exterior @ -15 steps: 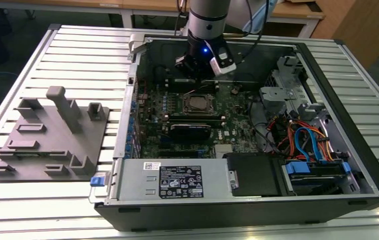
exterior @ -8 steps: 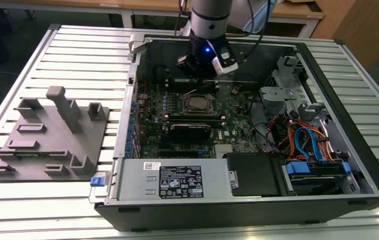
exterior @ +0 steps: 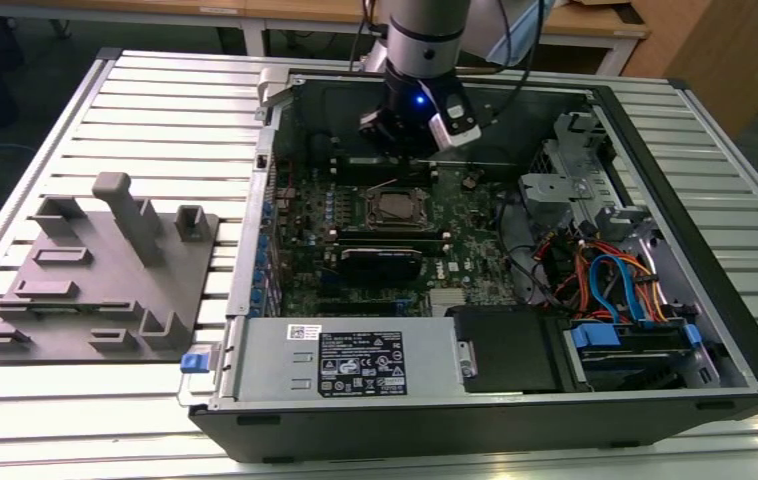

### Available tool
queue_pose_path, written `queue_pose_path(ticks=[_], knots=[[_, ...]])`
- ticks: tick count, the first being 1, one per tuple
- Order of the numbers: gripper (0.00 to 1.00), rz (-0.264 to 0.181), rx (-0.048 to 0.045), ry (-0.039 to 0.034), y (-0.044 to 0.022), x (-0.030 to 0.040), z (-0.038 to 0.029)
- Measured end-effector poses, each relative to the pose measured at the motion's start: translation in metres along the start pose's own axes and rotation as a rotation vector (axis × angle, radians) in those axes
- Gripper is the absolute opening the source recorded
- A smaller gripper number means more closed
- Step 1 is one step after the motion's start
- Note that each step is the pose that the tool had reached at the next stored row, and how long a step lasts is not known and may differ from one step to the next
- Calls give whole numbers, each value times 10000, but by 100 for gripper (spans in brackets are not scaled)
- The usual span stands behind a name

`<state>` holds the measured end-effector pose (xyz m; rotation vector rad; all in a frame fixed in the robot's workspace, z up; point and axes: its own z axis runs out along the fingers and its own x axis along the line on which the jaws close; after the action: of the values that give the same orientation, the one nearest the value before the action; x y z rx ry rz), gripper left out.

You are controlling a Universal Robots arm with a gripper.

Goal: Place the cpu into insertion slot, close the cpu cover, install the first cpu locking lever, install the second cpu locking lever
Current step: 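Install the first cpu locking lever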

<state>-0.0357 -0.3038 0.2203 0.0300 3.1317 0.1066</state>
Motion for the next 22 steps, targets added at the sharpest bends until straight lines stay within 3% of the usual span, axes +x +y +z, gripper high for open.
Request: queue_pose_path(ticks=[10,13,22], knots=[[11,1,-6,0,0,-69,75],[11,2,-83,4,-1,-79,97],[11,133,-131,-5,-2,-94,116]])
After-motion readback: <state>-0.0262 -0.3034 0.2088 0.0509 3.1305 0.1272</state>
